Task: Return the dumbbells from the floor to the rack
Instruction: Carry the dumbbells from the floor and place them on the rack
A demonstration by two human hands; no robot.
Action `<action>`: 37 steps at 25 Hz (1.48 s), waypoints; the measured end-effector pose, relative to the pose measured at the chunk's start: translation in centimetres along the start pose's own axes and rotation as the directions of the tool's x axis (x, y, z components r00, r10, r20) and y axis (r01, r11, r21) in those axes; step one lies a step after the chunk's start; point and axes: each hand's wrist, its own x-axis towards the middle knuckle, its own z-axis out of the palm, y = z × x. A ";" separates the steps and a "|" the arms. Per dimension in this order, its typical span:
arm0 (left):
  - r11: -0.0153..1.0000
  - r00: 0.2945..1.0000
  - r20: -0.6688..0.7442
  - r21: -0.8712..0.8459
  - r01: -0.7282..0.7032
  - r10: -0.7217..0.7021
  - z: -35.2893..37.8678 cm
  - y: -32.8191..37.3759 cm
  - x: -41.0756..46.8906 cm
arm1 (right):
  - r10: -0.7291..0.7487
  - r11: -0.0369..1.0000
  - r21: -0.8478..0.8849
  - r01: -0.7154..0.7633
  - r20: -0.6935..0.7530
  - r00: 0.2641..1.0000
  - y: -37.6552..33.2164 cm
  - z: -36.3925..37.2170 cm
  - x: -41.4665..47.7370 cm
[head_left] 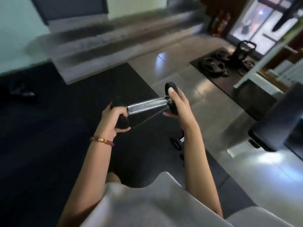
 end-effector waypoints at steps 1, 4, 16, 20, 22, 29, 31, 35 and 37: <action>0.999 0.999 -0.033 -0.033 -0.011 0.010 -2.5 0.5 -0.4 | -0.001 1.000 -0.013 0.002 0.047 0.999 -0.2 2.5 0.1; 0.989 0.988 -0.146 -0.124 -0.076 0.058 -11.3 1.4 -2.3 | -0.013 0.999 -0.041 0.021 0.198 0.980 -0.7 11.6 0.0; 0.926 0.769 -0.639 -0.276 -0.257 0.023 -49.6 2.9 -11.7 | 0.137 0.989 -0.133 -0.059 0.701 0.699 2.8 53.9 -10.4; 0.888 0.736 -0.676 -0.353 -0.296 -0.023 -57.4 2.1 -13.4 | 0.152 0.978 -0.208 0.027 0.792 0.591 3.1 63.8 -12.7; 0.871 0.714 -0.697 -0.387 -0.304 -0.061 -60.8 2.1 -13.5 | 0.178 0.967 -0.249 0.062 0.824 0.538 3.8 68.2 -13.3; 0.862 0.629 -0.764 -0.408 -0.300 -0.143 -74.4 6.3 -8.3 | 0.232 0.949 -0.297 0.104 0.883 0.408 5.4 86.8 -10.5; 0.861 0.632 -0.761 -0.414 -0.295 -0.149 -78.9 9.0 -6.2 | 0.232 0.940 -0.312 0.141 0.883 0.408 4.8 92.9 -9.1; 0.875 0.617 -0.777 -0.378 -0.304 -0.121 -88.4 14.8 -3.2 | 0.187 0.908 -0.322 0.268 0.884 0.429 3.2 103.7 -7.7; 0.882 0.592 -0.800 -0.348 -0.318 -0.102 -92.8 16.9 -2.1 | 0.190 0.906 -0.323 0.274 0.887 0.420 2.8 108.5 -7.3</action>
